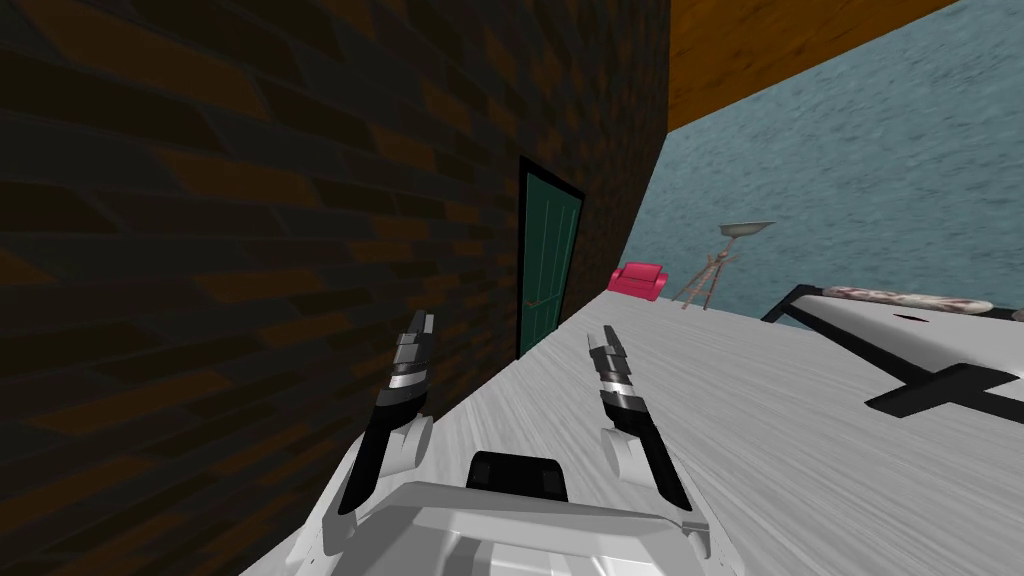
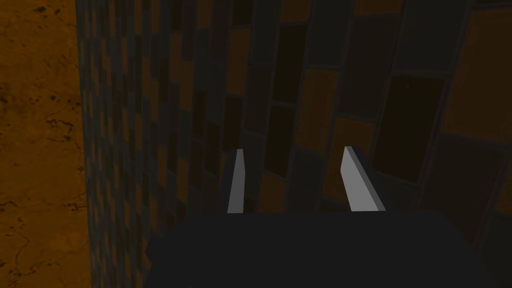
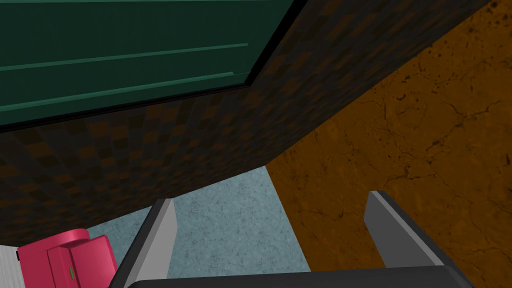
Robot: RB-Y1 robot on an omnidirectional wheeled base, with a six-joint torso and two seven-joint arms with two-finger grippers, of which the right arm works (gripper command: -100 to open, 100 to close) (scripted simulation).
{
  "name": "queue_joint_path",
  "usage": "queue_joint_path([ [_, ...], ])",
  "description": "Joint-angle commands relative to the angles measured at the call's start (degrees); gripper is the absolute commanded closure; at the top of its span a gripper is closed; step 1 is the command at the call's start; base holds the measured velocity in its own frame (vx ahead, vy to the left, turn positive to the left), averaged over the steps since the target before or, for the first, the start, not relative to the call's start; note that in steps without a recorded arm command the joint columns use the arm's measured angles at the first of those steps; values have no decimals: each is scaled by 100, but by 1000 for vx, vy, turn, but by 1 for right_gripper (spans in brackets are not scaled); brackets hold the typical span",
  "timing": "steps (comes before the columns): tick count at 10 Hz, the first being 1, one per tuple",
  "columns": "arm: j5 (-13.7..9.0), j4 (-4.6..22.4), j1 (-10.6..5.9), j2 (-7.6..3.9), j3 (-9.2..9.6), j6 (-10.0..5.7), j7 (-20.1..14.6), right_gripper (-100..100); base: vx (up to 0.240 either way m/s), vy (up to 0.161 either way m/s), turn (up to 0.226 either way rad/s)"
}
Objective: Pull the door open
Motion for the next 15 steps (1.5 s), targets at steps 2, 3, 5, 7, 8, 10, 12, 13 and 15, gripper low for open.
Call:
queue_joint_path([
  [2, 3, 409, -158, -44, 79, -140, -35, -100, 95, -47, 69],
  [3, 3, 557, -218, -62, 108, -182, -49, -100, 90, -57, 100],
  [5, 3, 853, -339, -98, 166, -268, -77, -100, 94, -59, 78],
  [7, 2, 1180, -472, -132, 230, -362, -109, -100, 90, -56, 72],
  [8, 2, 1343, -538, -149, 262, -409, -125, -100, 91, -53, 70],
  [10, 2, 1670, -672, -184, 327, -504, -156, -100, 89, -58, 99],
  [12, 2, 2018, -813, -215, 395, -604, -190, -100, 86, -62, 86],
  [13, 2, 2191, -884, -231, 429, -655, -206, -100, 101, -76, 78],
  [15, 2, 2539, -1025, -263, 498, -755, -240, -100, 92, -73, 88],
])
